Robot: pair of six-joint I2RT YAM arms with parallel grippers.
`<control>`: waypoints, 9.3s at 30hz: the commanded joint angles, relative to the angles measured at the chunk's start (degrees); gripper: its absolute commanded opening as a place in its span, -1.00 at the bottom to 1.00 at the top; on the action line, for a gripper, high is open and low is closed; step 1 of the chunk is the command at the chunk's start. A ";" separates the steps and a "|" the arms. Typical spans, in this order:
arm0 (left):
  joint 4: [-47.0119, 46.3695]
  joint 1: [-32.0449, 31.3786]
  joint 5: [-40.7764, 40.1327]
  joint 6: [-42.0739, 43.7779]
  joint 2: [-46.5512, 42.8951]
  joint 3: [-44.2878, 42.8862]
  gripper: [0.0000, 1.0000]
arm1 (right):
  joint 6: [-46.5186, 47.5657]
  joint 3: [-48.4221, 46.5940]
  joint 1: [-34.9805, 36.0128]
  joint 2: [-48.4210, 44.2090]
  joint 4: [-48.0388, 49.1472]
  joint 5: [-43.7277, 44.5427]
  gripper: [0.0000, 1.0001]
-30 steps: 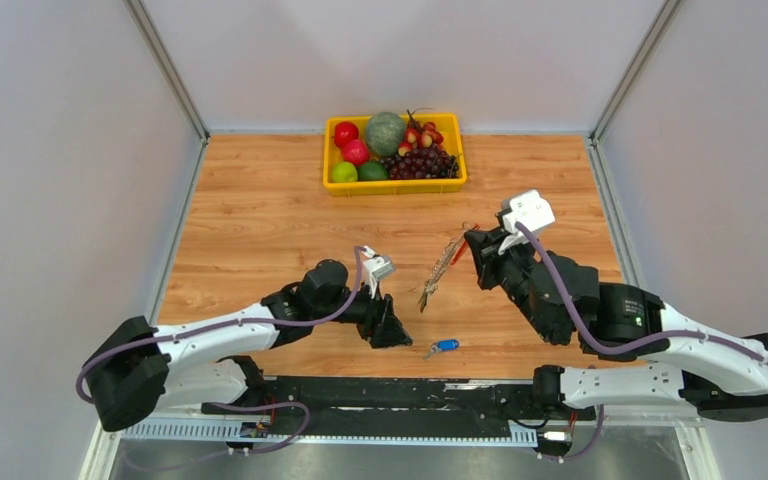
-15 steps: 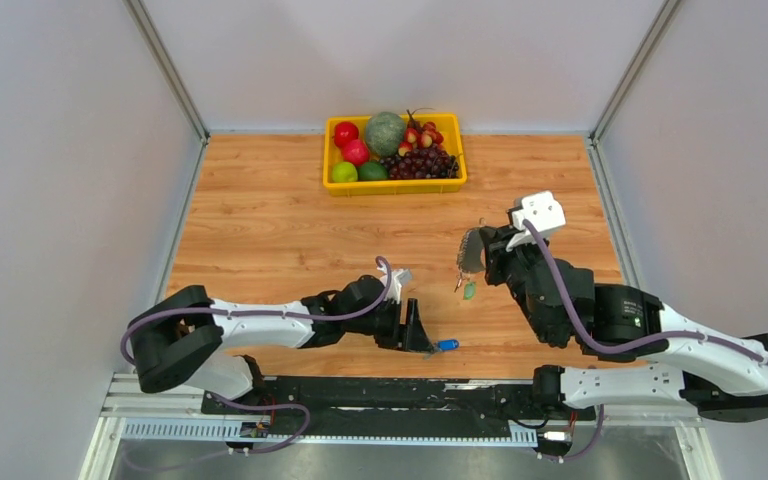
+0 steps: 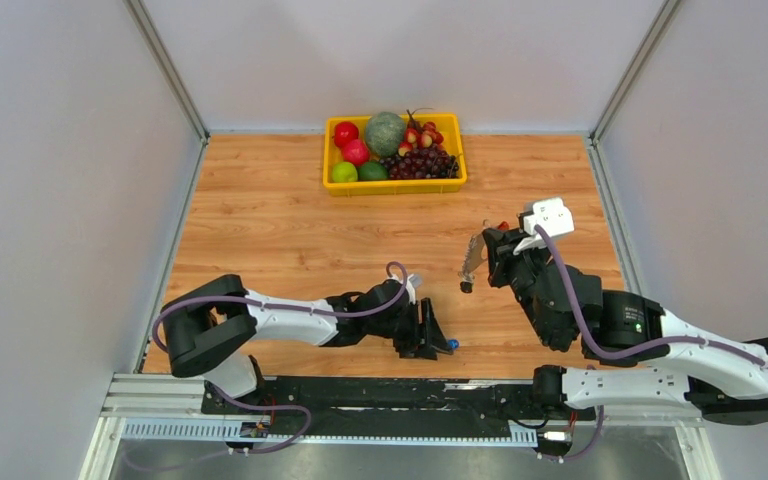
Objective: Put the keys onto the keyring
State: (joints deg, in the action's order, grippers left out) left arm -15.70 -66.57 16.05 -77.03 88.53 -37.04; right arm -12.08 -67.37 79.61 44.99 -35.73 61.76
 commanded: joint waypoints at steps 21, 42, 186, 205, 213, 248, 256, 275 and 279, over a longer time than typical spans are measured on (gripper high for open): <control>4.10 3.82 2.95 -7.60 11.89 -6.69 -0.17 | 4.59 2.16 0.11 -4.78 8.15 -1.90 -1.00; 7.86 7.33 7.78 -6.77 18.19 -11.17 -0.27 | 8.64 4.35 0.10 -5.78 12.17 -3.09 -1.00; 14.41 13.66 31.80 72.86 -65.08 -5.06 -1.00 | 33.69 -26.30 -7.96 28.26 -10.15 -112.55 -1.00; 12.71 13.66 33.17 74.37 -68.77 -2.16 -1.00 | 30.70 -30.48 -9.20 32.30 -7.58 -113.52 -1.00; 11.84 13.69 32.70 74.40 -69.78 -1.52 -1.00 | 30.14 -30.07 -9.56 32.95 -6.71 -113.64 -1.00; 10.43 13.66 30.37 74.38 -71.75 -0.20 -1.00 | 29.85 -27.18 -11.96 34.13 -5.98 -115.44 -1.00; 10.27 13.66 30.85 74.42 -72.14 0.07 -1.00 | 28.68 -26.41 -12.88 32.61 -4.49 -115.11 -1.00; 10.42 13.66 30.69 74.31 -71.76 0.17 -1.00 | 24.94 -24.36 -13.48 29.65 1.78 -115.51 -1.00; 10.26 13.66 30.61 74.32 -72.07 0.37 -1.00 | 24.79 -24.05 -13.47 29.71 1.83 -114.34 -1.00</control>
State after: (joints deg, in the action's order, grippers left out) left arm -4.16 -53.04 45.80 -3.53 16.80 -37.10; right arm 13.32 -91.44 66.54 76.29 -38.57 -52.18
